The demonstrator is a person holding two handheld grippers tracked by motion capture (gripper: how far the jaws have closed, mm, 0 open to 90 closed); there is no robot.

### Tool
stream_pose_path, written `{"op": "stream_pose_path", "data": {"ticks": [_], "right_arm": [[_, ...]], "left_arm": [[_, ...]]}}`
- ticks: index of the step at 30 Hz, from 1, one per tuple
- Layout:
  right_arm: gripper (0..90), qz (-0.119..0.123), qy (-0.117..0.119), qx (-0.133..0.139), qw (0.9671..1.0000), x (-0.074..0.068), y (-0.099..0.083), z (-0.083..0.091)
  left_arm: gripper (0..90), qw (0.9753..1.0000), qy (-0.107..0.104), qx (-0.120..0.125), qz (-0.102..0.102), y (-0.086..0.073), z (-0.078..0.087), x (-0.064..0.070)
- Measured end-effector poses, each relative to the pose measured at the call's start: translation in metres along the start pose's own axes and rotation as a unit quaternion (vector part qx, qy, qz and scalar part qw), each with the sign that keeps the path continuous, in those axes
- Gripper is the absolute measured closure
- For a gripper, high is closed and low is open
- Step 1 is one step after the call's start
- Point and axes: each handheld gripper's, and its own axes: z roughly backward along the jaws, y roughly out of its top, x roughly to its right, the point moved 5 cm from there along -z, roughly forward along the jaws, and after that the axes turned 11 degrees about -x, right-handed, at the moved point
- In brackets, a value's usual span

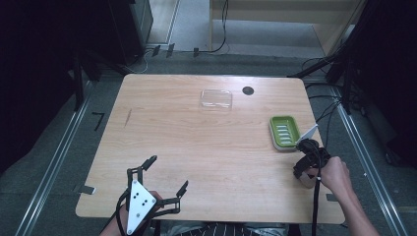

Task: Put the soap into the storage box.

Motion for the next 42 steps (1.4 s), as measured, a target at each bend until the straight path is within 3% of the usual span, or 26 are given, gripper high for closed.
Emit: {"op": "stream_pose_path", "data": {"ticks": [2,5,13,30,42], "right_arm": [[25.6,-0.007,-0.006,-0.005,0.9999,0.001,-0.002,0.0],[23.2,-0.011,-0.005,-0.004,0.9999,0.002,-0.005,0.0],[32.8,-0.01,0.003,-0.005,0.9999,0.001,-0.009,-0.003],[33.6,0.005,-0.005,-0.012,0.9999,0.0,-0.008,-0.002],[33.6,0.014,-0.006,-0.015,0.9998,0.001,-0.009,0.008]], "left_arm": [[1.1,1.0,-0.001,0.001,-0.001,0.0,0.0,0.0],[1.1,1.0,-0.001,0.001,-0.001,0.0,0.0,0.0],[1.1,1.0,0.0,0.001,0.0,0.0,0.0,0.0],[1.1,1.0,-0.001,0.002,-0.001,0.0,0.0,0.0],[1.1,1.0,-0.001,0.001,-0.002,0.0,-0.001,0.001]]}}
